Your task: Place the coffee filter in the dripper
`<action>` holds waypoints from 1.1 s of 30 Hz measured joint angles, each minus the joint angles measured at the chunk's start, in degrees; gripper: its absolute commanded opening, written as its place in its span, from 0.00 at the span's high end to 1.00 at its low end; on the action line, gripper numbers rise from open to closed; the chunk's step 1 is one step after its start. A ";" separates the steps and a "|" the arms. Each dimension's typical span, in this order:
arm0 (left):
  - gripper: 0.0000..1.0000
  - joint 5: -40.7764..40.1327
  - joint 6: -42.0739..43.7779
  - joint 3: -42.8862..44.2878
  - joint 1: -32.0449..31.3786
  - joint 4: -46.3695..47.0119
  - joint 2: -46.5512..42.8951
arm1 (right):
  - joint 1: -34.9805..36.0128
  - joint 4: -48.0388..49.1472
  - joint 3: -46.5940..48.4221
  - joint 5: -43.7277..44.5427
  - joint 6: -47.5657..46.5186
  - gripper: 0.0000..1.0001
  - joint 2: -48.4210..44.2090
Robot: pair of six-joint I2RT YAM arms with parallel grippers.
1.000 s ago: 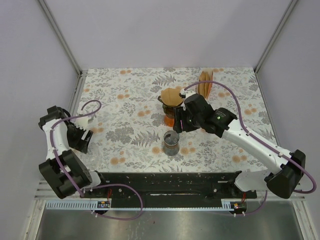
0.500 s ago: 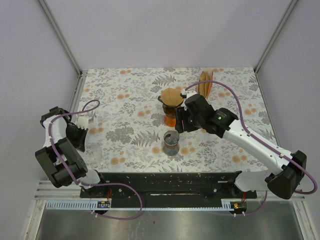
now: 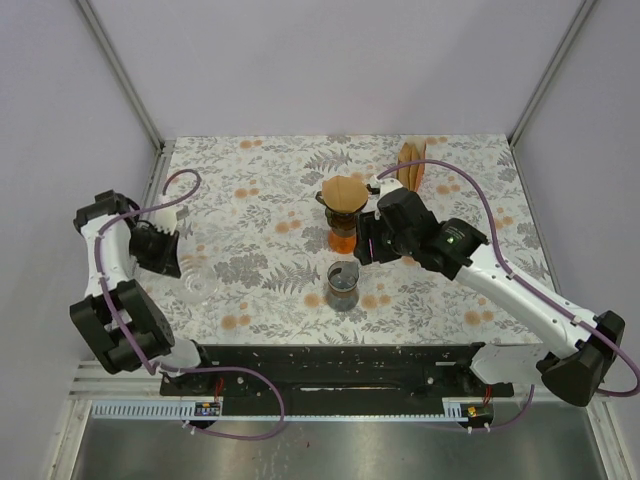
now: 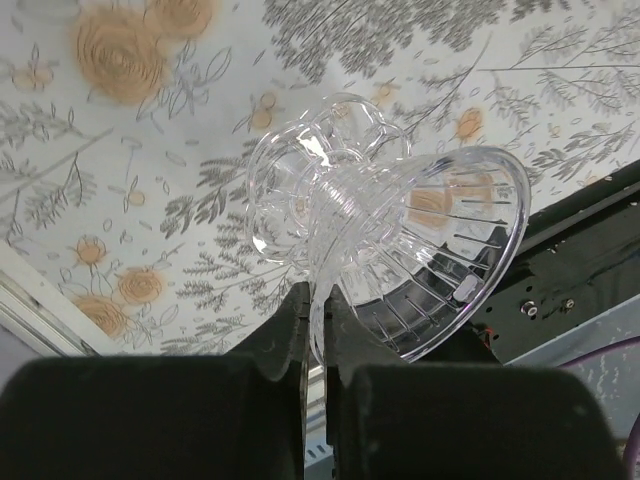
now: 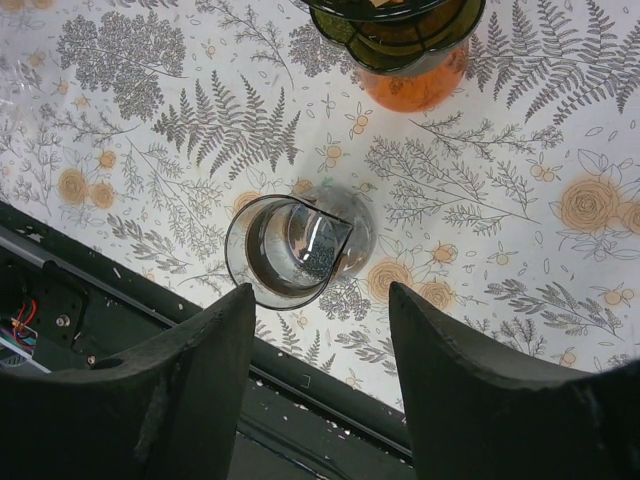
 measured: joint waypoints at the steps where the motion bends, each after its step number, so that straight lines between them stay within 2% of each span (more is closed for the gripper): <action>1: 1.00 0.52 -0.52 0.72 -1.29 -0.09 -0.37 | 0.00 0.00 0.00 0.37 -0.09 0.36 -0.09; 4: 1.00 1.16 -2.14 2.12 -6.69 -0.79 -2.54 | 0.00 -0.15 0.00 1.07 -0.26 0.36 -0.09; 7: 1.00 1.11 -4.57 4.92 -14.75 -1.99 -5.14 | 0.02 -0.59 0.00 2.73 -0.22 0.34 -0.20; 11: 1.00 1.11 -8.76 11.96 -26.67 -2.99 -6.43 | 0.02 -1.22 -0.28 5.51 -0.26 0.30 -1.46; 19: 1.00 -0.70 -16.63 23.96 -45.72 -3.37 -5.33 | -0.11 -2.80 -0.57 12.33 -0.92 0.24 -4.50; 26: 1.00 -4.15 -21.84 32.39 -63.30 -4.00 2.36 | -5.73 -3.28 -4.17 13.51 -1.31 0.23 -5.51; 33: 1.00 -4.90 -23.43 41.99 -72.63 -4.13 13.73 | -10.51 -3.26 -6.51 12.61 -1.86 0.23 -7.89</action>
